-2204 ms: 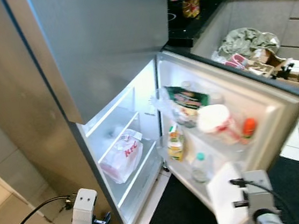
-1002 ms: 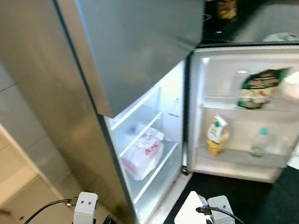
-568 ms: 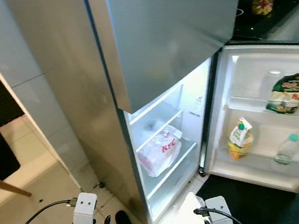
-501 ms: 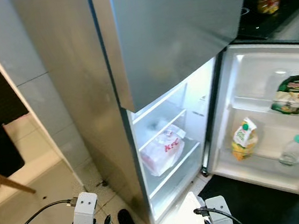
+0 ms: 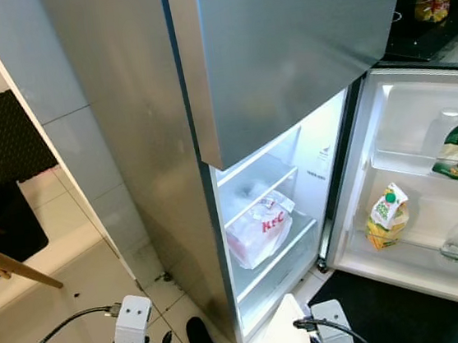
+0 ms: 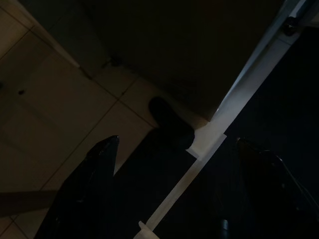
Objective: Restocking fridge
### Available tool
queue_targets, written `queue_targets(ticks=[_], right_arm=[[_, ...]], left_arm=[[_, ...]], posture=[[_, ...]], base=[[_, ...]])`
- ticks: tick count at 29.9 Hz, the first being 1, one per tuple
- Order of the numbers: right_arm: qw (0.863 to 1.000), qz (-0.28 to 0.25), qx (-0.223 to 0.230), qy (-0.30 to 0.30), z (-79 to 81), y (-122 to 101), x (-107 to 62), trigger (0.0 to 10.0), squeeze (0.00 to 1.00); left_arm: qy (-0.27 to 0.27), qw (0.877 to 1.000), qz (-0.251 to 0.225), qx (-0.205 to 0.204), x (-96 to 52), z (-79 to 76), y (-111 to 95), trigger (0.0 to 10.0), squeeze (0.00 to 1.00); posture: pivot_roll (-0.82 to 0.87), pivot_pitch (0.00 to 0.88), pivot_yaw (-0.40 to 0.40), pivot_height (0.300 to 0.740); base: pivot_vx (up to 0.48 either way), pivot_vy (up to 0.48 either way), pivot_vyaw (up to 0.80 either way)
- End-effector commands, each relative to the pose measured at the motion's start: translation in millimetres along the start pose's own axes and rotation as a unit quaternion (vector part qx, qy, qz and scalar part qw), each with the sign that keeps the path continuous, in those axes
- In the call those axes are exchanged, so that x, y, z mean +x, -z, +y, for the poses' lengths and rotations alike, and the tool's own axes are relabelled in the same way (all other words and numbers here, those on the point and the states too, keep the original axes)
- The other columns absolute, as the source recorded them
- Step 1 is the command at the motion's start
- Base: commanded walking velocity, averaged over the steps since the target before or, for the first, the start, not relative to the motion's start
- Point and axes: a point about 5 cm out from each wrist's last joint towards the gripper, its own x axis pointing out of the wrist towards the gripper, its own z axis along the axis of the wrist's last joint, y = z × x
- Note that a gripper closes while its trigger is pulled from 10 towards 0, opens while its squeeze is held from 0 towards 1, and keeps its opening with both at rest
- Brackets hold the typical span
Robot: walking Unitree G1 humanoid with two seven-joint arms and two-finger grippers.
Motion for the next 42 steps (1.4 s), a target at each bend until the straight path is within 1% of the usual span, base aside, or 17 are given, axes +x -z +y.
queue_targets(ticks=[1, 23, 38, 40, 42], right_arm=[[1.0, -0.017, -0.003, -0.002, 0.3, -7.3, 1.5, 10.0, 0.0], [1.0, -0.019, -0.005, -0.002, 0.8, -7.7, 1.6, 10.0, 0.0], [1.0, -0.022, -0.005, -0.006, 1.5, -8.6, 1.7, 10.0, 0.0], [1.0, -0.025, 0.006, -0.001, 0.2, -9.0, 1.5, 10.0, 0.0], [0.999, -0.021, 0.04, 0.011, -3.7, -7.8, 1.3, 10.0, 0.0]], left_arm=[[0.004, 1.0, 0.006, -0.005, -0.1, -3.2, 2.7, 10.0, 0.0], [0.007, 1.0, 0.0, -0.002, 1.3, -2.4, -1.4, 10.0, 0.0], [0.012, 1.0, -0.001, 0.005, 1.1, -4.8, -1.0, 10.0, 0.0], [0.012, 1.0, -0.001, 0.004, 1.1, -4.7, -1.0, 10.0, 0.0], [0.011, 1.0, -0.002, 0.002, 1.0, -4.2, -1.0, 10.0, 0.0]], posture=[[-0.06, 0.021, 0.033, 0.74], [-0.06, 0.015, 0.039, 0.74], [-0.06, 0.017, 0.036, 0.74], [-0.06, 0.016, 0.036, 0.74], [-0.06, 0.015, 0.036, 0.74]], base=[[0.0, 0.0, 0.8], [0.0, 0.0, 0.8], [0.0, 0.0, 0.8], [0.0, 0.0, 0.66], [0.0, 0.0, 0.0]])
